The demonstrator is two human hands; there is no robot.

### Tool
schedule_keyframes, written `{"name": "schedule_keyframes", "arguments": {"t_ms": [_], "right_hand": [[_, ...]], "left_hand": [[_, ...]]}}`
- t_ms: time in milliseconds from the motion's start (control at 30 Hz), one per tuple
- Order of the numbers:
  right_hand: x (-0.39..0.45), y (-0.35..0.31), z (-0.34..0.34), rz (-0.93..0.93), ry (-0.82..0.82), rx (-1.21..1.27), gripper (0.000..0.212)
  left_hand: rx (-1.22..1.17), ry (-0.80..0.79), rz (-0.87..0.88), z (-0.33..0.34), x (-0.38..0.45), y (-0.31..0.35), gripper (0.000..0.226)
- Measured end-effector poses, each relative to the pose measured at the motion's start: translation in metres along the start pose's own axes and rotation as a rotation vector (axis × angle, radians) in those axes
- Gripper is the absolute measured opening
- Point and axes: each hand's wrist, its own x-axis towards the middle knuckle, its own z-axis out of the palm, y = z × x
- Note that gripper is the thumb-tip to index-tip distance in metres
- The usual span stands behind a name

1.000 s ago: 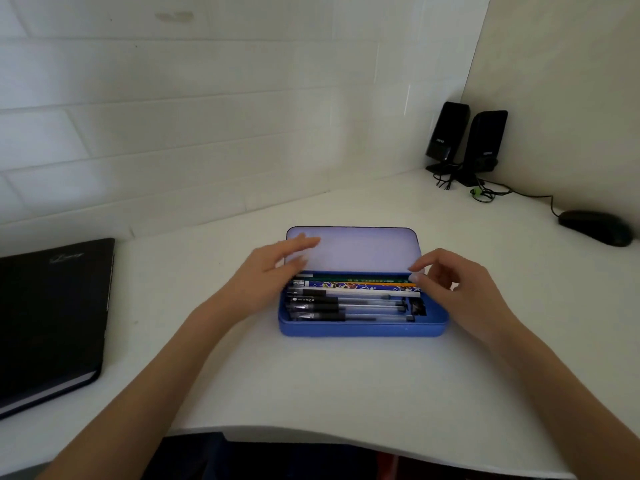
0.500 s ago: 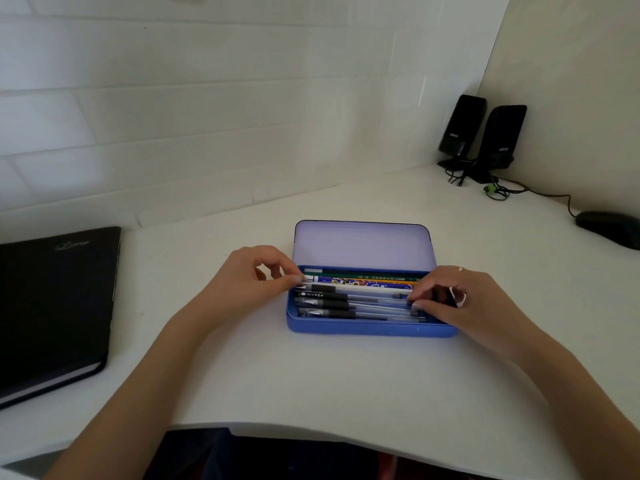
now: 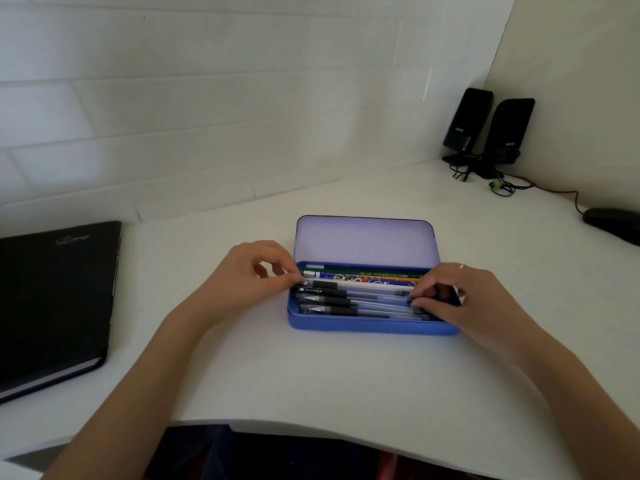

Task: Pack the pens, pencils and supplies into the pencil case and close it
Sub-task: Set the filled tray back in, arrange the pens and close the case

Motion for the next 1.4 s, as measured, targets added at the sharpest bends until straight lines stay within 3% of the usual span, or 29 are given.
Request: {"name": "schedule_keyframes", "arguments": {"t_ms": [233, 1400], "right_hand": [[0.002, 0.005, -0.011, 0.002, 0.110, -0.090, 0.013], [0.007, -0.002, 0.006, -0.028, 0.036, -0.142, 0.012]], "left_hand": [[0.014, 0.051, -0.023, -0.001, 0.001, 0.002, 0.014], [-0.001, 0.044, -0.032, 0.000, 0.001, 0.004, 0.019]]}}
